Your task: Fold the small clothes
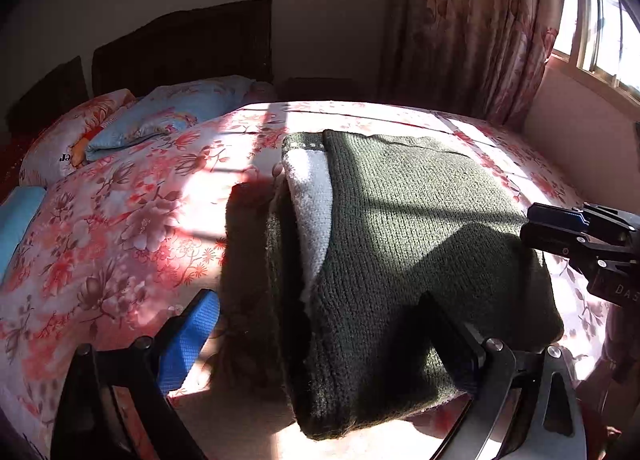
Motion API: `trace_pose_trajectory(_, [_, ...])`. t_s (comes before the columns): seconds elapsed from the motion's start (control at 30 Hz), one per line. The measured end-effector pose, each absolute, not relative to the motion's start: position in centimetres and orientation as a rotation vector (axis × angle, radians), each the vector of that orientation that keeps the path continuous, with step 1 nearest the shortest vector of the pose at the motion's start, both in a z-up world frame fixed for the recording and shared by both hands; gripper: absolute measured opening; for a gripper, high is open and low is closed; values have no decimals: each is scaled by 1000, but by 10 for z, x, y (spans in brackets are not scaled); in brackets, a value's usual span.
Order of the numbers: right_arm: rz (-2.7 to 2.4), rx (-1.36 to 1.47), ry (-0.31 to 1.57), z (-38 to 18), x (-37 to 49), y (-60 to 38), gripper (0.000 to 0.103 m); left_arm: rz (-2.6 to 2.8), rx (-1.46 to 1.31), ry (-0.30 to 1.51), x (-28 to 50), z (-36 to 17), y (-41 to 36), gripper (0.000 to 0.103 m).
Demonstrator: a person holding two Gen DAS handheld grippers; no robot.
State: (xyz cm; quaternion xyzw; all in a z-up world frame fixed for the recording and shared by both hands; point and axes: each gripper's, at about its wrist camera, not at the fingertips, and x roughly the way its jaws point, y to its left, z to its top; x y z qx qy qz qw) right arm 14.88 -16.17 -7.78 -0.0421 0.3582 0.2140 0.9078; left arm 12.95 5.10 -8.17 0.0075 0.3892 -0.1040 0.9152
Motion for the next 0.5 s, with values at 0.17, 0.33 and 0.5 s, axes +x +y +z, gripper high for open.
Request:
trace_pose_trajectory(0.17, [484, 64, 798, -84, 133, -177, 39, -337, -160, 863, 122, -88, 75, 103])
trace_pose_trajectory(0.33, [540, 286, 883, -99, 133, -200, 49, -421, -341, 924, 126, -101, 89, 103])
trace_pose_trajectory(0.5, [555, 410, 982, -123, 141, -203, 60, -437, -430, 970, 134, -115, 93, 103])
